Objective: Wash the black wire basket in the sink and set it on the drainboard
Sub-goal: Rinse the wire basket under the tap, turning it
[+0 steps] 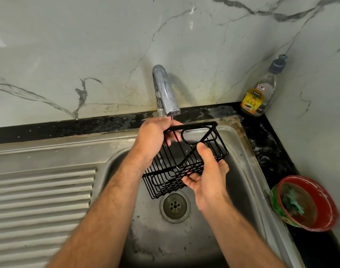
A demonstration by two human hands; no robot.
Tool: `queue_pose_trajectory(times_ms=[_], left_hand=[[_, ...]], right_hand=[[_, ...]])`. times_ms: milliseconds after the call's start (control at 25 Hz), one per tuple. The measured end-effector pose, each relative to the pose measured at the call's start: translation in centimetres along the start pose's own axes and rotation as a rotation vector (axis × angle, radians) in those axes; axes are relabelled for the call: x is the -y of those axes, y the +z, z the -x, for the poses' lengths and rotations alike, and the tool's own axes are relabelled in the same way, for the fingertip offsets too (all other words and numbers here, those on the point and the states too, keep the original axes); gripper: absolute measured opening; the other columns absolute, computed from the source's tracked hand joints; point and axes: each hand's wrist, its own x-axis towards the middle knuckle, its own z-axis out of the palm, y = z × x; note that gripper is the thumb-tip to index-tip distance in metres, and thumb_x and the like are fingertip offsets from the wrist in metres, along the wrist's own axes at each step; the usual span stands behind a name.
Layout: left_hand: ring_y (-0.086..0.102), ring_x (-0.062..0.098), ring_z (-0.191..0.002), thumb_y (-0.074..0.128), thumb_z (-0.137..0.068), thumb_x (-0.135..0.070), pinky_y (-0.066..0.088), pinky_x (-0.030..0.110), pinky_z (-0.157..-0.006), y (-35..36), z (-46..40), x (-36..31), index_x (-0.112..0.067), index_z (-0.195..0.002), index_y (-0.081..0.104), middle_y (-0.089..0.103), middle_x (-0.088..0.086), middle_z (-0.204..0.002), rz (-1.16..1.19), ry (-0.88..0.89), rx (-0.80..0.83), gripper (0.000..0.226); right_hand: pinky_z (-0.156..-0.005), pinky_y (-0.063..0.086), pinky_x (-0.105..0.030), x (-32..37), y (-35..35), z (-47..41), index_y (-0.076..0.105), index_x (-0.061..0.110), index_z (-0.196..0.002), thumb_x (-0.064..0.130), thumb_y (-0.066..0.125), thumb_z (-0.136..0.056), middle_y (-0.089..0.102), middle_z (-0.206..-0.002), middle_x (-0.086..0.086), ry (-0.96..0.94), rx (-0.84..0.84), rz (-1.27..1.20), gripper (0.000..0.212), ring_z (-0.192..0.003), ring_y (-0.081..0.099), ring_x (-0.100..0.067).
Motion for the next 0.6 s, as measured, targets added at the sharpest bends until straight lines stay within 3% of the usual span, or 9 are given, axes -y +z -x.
queue_pose_trajectory(times_ms=[200, 400, 520, 600], left_hand=[[0.049, 0.009, -0.047, 0.038, -0.109, -0.011, 0.04, 0.022, -0.052, -1.4, 1.0, 0.2, -0.005, -0.086, 0.072, 0.065, 0.005, -0.058, 0.08, -0.012, -0.054, 0.041], [0.046, 0.017, -0.053, 0.04, -0.108, -0.01, 0.04, 0.022, -0.051, -2.9, 1.6, 0.5, -0.004, -0.084, 0.074, 0.064, 0.007, -0.058, 0.1, -0.01, -0.087, 0.041], [0.045, 0.018, -0.052, 0.042, -0.107, -0.011, 0.042, 0.024, -0.049, -3.8, 2.2, 0.4, -0.006, -0.079, 0.071, 0.062, 0.005, -0.055, 0.094, -0.044, -0.103, 0.041], [0.045, 0.018, -0.051, 0.042, -0.107, -0.012, 0.044, 0.025, -0.048, -4.2, 2.7, 0.3, -0.006, -0.078, 0.069, 0.061, 0.005, -0.054, 0.086, -0.068, -0.101, 0.041]], right_hand=[[-0.075, 0.058, -0.045, -0.7, 0.6, 0.1, 0.038, 0.032, -0.123, 0.049, 0.085, -0.065, 0.064, -0.122, -0.01, -0.052, 0.032, 0.067, 0.077, -0.103, 0.067, -0.032], [-0.071, 0.056, -0.041, -1.2, 1.1, 0.5, 0.037, 0.033, -0.119, 0.049, 0.085, -0.063, 0.066, -0.121, -0.014, -0.088, 0.111, 0.112, 0.075, -0.083, 0.062, -0.023], [-0.075, 0.059, -0.047, -1.7, 1.1, 0.7, 0.038, 0.034, -0.114, 0.05, 0.084, -0.059, 0.068, -0.113, -0.009, -0.143, 0.142, 0.162, 0.073, -0.088, 0.066, -0.026], [-0.073, 0.059, -0.045, -1.9, 1.0, 0.8, 0.038, 0.034, -0.115, 0.049, 0.084, -0.059, 0.071, -0.103, 0.002, -0.185, 0.163, 0.182, 0.074, -0.09, 0.067, -0.024]])
